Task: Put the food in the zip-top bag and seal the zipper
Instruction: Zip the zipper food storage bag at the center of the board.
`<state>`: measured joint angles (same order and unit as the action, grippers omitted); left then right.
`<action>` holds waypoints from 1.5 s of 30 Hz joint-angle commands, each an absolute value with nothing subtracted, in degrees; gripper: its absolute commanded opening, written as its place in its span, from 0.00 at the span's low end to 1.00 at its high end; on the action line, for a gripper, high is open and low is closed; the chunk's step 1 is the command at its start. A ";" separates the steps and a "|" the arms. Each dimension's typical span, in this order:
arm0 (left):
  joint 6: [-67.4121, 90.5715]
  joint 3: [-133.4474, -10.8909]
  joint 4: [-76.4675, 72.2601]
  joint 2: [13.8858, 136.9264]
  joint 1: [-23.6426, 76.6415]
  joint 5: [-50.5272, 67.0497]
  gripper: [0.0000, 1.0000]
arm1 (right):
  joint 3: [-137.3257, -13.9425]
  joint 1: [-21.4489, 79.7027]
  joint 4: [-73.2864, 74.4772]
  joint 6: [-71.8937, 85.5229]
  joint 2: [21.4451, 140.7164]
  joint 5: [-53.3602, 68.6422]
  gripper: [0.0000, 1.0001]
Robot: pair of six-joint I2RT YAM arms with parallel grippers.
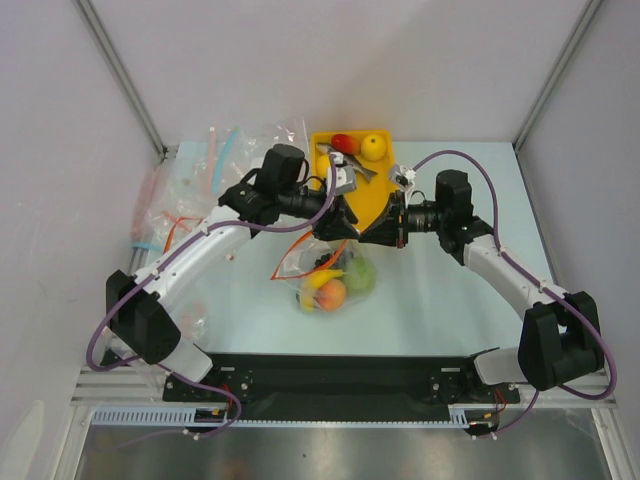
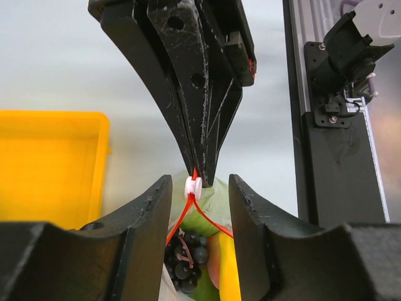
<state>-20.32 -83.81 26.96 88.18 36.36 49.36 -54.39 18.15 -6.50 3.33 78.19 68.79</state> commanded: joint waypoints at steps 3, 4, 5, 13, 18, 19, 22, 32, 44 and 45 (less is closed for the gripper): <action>-25.66 -85.61 29.62 88.07 37.27 45.97 0.51 | -57.30 18.46 -6.59 2.29 76.55 69.17 0.00; -25.84 -85.52 30.05 88.07 37.27 45.97 0.51 | -57.39 18.46 -6.33 2.11 76.64 69.08 0.00; -25.93 -85.34 29.97 88.15 37.44 45.62 0.52 | -57.48 18.46 -6.15 1.94 76.55 69.08 0.00; -25.75 -85.87 30.06 89.12 38.14 43.07 0.59 | -59.50 19.60 1.91 -4.30 76.29 67.59 0.00; -25.84 -85.96 30.32 89.47 38.67 43.68 0.47 | -59.50 19.60 2.02 -4.48 76.20 67.50 0.00; -25.93 -85.96 30.41 89.56 38.76 43.77 0.42 | -59.59 19.60 2.20 -4.48 76.20 67.59 0.00; -26.02 -86.22 30.93 89.82 39.02 44.03 0.21 | -59.41 19.60 2.20 -4.57 76.29 67.59 0.00; -25.84 -86.49 32.70 89.48 39.11 45.35 0.00 | -58.80 19.69 2.37 -5.10 76.20 66.97 0.10; -22.41 -87.63 29.88 88.33 39.11 47.28 0.00 | -55.46 21.62 1.05 -8.78 75.06 62.59 0.47; -22.15 -87.63 29.71 88.24 39.11 47.46 0.00 | -55.28 21.71 1.14 -9.31 75.06 62.40 0.47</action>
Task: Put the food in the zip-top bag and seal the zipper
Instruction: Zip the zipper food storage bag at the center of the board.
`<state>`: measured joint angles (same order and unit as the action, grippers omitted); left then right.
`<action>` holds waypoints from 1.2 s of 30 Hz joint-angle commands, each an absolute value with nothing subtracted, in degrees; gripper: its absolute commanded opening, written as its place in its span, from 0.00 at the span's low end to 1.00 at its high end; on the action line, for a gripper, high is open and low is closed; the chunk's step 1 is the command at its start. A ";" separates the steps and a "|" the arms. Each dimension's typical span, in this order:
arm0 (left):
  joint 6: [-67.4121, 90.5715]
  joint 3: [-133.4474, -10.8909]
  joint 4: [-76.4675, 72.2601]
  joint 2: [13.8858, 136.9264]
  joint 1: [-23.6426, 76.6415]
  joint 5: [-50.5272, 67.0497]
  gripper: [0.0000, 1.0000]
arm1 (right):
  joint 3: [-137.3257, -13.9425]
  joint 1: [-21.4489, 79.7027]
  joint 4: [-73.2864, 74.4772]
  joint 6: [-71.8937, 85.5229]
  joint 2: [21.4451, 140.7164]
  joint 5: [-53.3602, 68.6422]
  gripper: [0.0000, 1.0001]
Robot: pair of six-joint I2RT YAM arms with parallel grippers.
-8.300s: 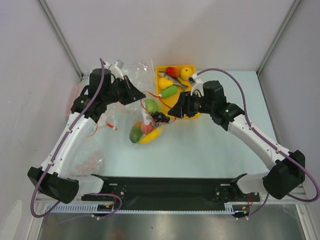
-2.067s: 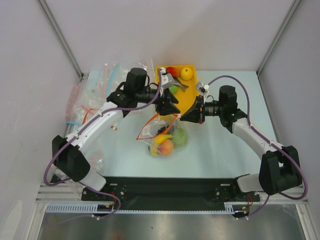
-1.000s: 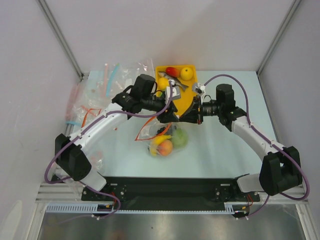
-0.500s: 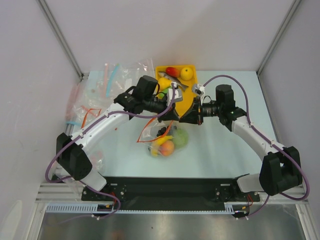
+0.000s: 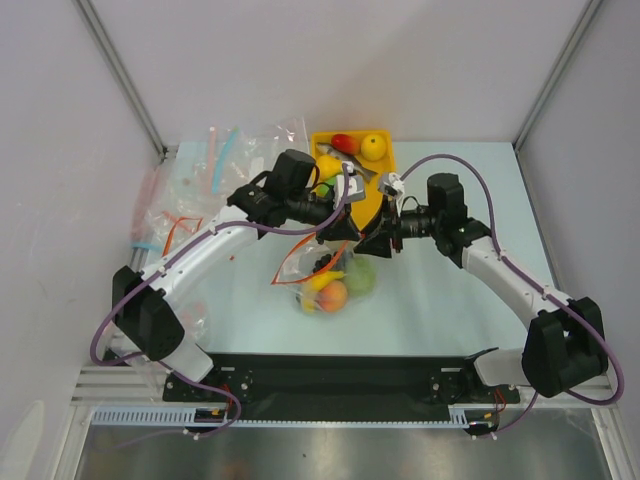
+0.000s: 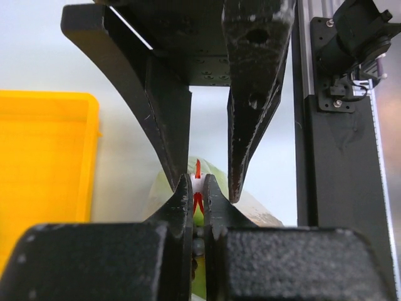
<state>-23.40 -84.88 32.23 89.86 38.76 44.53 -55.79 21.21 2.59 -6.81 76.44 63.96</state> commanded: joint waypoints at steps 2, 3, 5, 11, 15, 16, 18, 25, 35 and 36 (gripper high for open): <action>-22.06 -87.63 29.53 87.81 39.11 47.99 0.00 | -54.93 21.80 0.62 -9.06 74.97 61.97 0.47; -21.89 -87.63 29.53 87.54 39.11 47.99 0.00 | -54.76 21.80 -1.21 -8.70 74.97 61.88 0.47; -21.62 -87.63 29.36 87.10 39.11 48.34 0.00 | -54.32 21.88 -2.37 -7.47 74.79 61.87 0.46; -20.22 -87.54 28.04 85.70 39.11 49.13 0.00 | -53.44 21.62 -5.44 -4.76 74.09 63.10 0.44; -19.95 -87.45 27.95 84.99 39.11 48.78 0.00 | -51.77 21.09 -11.06 -1.06 73.39 64.69 0.37; -19.95 -87.45 27.95 84.99 39.11 48.69 0.00 | -51.68 20.92 -11.34 -0.71 73.39 64.86 0.34; -19.69 -87.36 28.12 84.99 39.11 48.69 0.00 | -51.77 20.92 -12.04 -0.27 73.48 65.65 0.23; -19.95 -88.06 30.84 84.99 39.11 45.89 0.00 | -51.33 20.39 -15.29 3.86 73.74 67.85 0.00; -20.57 -86.05 33.49 83.76 39.11 40.25 0.00 | -44.12 16.35 -37.09 20.47 73.13 67.42 0.00; -20.48 -85.78 33.57 83.59 39.11 40.17 0.00 | -44.12 15.74 -37.18 20.65 73.04 67.33 0.00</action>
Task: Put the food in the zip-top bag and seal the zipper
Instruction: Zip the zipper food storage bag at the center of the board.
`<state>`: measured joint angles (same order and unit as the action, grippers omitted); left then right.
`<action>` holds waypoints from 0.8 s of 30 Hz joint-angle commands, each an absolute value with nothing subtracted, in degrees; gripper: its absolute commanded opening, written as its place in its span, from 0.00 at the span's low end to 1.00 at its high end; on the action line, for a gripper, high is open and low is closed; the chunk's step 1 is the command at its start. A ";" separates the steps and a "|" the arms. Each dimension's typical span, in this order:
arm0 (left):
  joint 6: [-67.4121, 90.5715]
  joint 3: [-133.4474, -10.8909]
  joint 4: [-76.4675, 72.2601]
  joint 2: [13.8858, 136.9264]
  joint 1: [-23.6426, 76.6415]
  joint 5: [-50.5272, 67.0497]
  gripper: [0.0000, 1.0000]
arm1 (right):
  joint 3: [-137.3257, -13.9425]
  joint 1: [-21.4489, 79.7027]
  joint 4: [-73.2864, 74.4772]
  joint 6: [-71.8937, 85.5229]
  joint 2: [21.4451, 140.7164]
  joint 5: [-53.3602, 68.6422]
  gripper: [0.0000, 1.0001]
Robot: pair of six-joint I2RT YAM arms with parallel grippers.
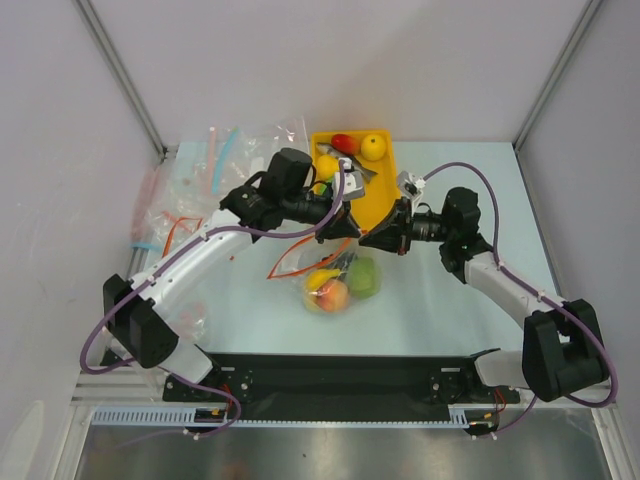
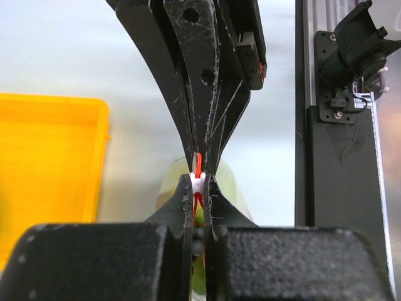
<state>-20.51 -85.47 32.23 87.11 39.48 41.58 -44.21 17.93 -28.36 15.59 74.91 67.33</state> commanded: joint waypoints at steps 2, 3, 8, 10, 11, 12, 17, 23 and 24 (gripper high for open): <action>-19.95 -84.91 33.49 83.32 39.11 39.64 0.00 | -43.77 15.38 -37.87 22.31 72.86 65.84 0.00; -19.78 -84.64 33.40 83.23 39.11 39.55 0.00 | -43.60 15.03 -38.23 23.19 72.95 65.31 0.00; -19.25 -82.27 31.82 81.30 39.11 38.32 0.00 | -43.33 14.50 -40.69 25.40 73.04 64.51 0.00; -19.16 -81.92 32.08 80.77 39.11 37.62 0.00 | -42.63 13.89 -42.44 27.50 72.95 63.90 0.00; -18.81 -81.65 32.43 80.77 39.11 37.10 0.00 | -42.19 13.02 -46.02 28.73 73.04 63.81 0.00; -18.55 -81.48 32.61 80.68 39.11 36.57 0.00 | -41.58 12.57 -48.06 30.31 73.12 63.81 0.00; -16.88 -78.50 32.52 79.02 39.11 32.61 0.00 | -39.64 10.20 -52.91 35.42 73.56 61.27 0.00; -15.03 -73.93 31.29 75.85 39.02 28.14 0.00 | -39.73 7.39 -48.87 37.51 74.53 55.29 0.00; -14.94 -73.31 31.20 74.81 39.02 27.60 0.00 | -39.64 6.16 -49.04 38.75 74.97 54.41 0.00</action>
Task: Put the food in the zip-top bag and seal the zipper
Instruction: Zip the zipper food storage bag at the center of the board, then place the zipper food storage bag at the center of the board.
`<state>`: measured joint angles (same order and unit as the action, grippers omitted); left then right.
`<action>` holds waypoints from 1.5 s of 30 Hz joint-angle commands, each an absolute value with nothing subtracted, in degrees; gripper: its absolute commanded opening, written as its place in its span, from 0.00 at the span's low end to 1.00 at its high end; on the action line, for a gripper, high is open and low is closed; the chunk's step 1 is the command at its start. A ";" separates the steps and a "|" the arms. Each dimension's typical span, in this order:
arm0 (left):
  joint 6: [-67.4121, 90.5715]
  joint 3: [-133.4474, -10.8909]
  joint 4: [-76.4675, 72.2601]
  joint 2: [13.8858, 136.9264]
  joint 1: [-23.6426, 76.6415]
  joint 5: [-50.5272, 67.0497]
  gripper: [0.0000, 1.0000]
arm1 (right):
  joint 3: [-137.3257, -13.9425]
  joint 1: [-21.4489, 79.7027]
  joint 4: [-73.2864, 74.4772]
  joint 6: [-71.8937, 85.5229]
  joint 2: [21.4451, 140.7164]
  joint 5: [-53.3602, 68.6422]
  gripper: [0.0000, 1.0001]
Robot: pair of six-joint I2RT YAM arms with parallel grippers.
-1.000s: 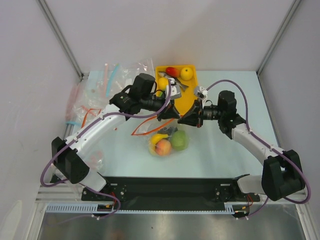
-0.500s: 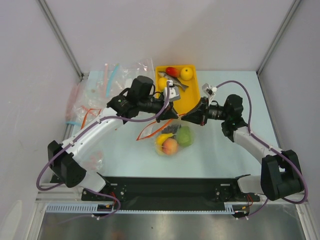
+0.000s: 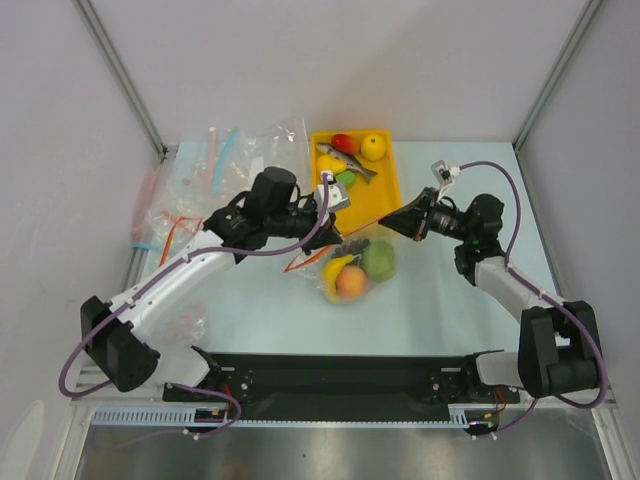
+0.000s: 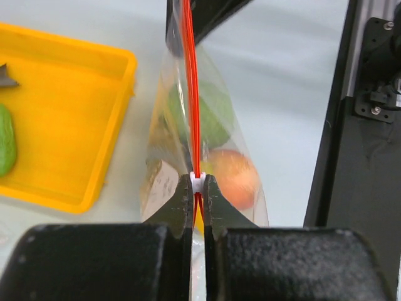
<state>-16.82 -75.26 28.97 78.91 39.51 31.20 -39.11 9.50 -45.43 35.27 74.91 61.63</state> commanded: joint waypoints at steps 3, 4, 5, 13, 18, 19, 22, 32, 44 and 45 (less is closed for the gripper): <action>-14.24 -71.11 30.94 73.39 38.85 24.79 0.00 | -39.11 3.62 -50.70 43.58 76.11 51.25 0.00; -13.54 -70.76 30.94 73.21 38.76 24.35 0.00 | -38.85 3.08 -51.67 44.72 76.72 50.20 0.00; -13.10 -69.97 30.94 73.04 38.59 24.08 0.00 | -38.50 2.55 -53.33 45.69 76.90 49.58 0.00; -10.72 -65.48 29.80 70.49 36.65 23.12 0.00 | -36.83 -5.35 -57.74 54.75 79.71 44.12 0.00; -10.81 -63.90 29.71 69.26 35.33 23.12 0.00 | -37.09 -8.70 -58.97 55.99 81.30 43.24 0.00; -11.07 -63.64 29.45 69.26 35.33 23.12 0.00 | -37.61 -8.79 -58.80 55.38 81.56 43.42 0.00; -11.34 -63.89 28.74 69.61 35.16 22.85 0.00 | -38.14 -8.44 -58.19 55.02 82.00 43.42 0.00; -6.35 -71.54 24.71 75.67 34.89 8.76 0.75 | -42.00 -7.73 -48.20 56.77 80.78 38.08 1.00; 20.10 -68.91 20.56 67.86 27.97 -15.31 1.00 | -57.12 -10.37 -9.34 57.93 77.87 31.37 1.00; 23.96 -68.12 20.57 67.07 27.08 -13.81 1.00 | -57.91 -10.37 -5.66 57.31 77.78 31.12 1.00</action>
<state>10.00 -68.20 19.42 70.50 30.55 -9.02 -52.86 -9.89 -19.03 57.74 77.97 30.63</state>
